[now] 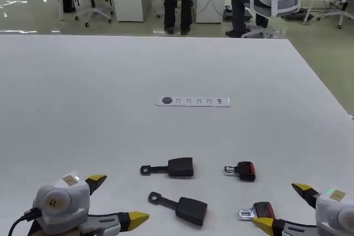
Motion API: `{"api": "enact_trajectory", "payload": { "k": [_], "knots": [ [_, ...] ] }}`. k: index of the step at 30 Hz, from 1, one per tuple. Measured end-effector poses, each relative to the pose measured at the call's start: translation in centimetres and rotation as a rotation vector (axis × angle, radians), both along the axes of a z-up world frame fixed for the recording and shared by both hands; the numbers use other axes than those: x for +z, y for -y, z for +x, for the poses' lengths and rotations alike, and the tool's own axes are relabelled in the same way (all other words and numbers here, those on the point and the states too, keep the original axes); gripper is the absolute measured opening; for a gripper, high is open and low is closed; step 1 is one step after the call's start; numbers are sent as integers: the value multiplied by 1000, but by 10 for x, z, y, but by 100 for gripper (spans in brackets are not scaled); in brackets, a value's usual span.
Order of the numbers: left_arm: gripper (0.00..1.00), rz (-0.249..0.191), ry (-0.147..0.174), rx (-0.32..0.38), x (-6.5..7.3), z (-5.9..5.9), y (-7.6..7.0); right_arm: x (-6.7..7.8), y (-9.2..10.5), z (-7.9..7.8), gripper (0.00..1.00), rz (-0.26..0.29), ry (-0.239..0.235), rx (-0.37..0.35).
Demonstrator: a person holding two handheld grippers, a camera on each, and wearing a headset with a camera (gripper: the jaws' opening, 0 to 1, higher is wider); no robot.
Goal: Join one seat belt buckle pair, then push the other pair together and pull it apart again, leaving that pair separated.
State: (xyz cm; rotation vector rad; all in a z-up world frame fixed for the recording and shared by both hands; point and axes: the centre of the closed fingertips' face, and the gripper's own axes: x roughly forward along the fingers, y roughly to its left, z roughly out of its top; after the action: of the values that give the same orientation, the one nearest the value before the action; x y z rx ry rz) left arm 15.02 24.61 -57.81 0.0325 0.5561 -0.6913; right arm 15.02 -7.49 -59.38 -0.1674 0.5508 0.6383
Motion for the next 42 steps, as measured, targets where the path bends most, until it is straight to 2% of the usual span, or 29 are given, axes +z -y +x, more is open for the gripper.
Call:
{"api": "enact_trajectory", "payload": {
  "k": [4, 11, 18, 19, 26, 30, 35, 42],
  "knots": [
    [95, -1, -5, -24, -2, 2, 8, -2, -2, 2, 89, -9, -10, 31],
    [95, 31, -18, -79, -10, 2, 21, -10, -4, 5, 88, -26, -37, 89],
    [94, 37, -32, -117, -17, 7, 28, -19, -10, 9, 87, -44, -62, 142],
    [94, 49, -33, -135, -18, 7, 34, -20, -10, 10, 87, -47, -65, 146],
    [93, 72, -48, -202, -31, 8, 42, -24, -11, 14, 85, -53, -83, 193],
    [88, 77, -41, -251, -33, 11, 49, -32, -11, 15, 84, -60, -103, 212],
    [86, 93, -49, -298, -39, 13, 56, -37, -14, 14, 83, -68, -120, 245],
    [83, 139, -51, -398, -43, 11, 71, -44, -13, 12, 79, -83, -146, 307]
  ]
}}
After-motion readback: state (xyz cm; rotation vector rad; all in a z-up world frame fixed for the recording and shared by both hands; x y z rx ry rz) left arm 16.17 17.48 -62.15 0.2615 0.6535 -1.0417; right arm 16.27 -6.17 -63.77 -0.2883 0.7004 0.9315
